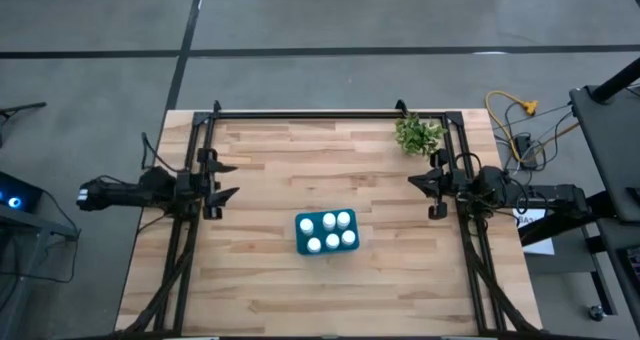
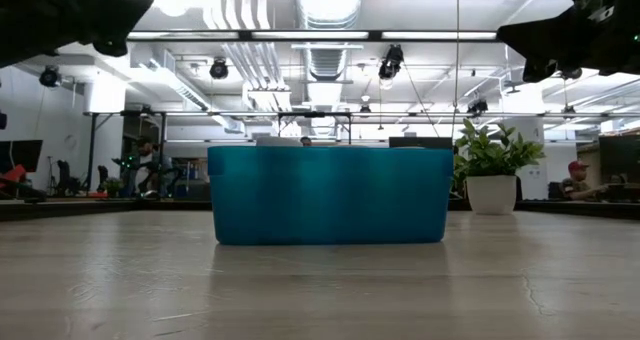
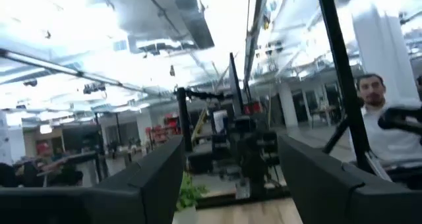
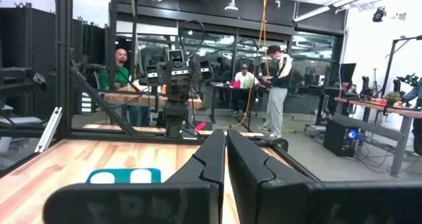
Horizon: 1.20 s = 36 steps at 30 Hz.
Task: Pick and place pill bottles into a basket
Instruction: Return to Home Position
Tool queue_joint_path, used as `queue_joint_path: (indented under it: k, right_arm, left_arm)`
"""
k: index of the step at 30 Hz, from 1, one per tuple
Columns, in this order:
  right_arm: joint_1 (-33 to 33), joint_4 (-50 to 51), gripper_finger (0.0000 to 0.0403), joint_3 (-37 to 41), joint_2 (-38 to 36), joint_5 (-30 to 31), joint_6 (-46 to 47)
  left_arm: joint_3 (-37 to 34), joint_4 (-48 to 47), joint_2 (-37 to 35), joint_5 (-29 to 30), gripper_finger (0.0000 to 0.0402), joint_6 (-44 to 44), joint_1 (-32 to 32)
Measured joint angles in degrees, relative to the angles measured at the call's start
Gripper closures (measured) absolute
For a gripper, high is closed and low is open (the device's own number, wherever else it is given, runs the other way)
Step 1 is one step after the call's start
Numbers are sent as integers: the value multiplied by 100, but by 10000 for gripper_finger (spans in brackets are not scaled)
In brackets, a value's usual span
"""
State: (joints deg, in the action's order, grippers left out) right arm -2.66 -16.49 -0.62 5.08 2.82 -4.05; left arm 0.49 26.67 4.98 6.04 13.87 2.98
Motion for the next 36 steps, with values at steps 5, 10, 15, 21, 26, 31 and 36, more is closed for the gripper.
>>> queue_joint_path:
  k: [5, 10, 15, 21, 26, 31, 36]
  right_arm:
    - [-2, 2, 394, 0, 0, 18, -32]
    - [0, 2, 394, 1, 4, 20, -42]
    - [0, 2, 394, 0, 7, 20, -44]
    - [0, 1, 394, 1, 32, 35, -46]
    - [0, 0, 394, 2, 33, 34, -46]
    - [0, 3, 394, 0, 33, 34, -44]
    - [0, 37, 394, 0, 33, 34, -63]
  left_arm:
    - [-4, -607, -322, 0, 173, -40, 0]
    - [-4, -800, -281, -17, 200, -146, 0]
    - [-7, -835, -340, -262, 293, -33, 0]
    - [-11, -1186, -294, -354, 391, -40, 2]
    - [-11, -1631, -342, -341, 400, -343, 2]
    - [162, -2255, -330, -335, 398, -632, 2]
    - [245, -2941, -331, -283, 398, -716, 0]
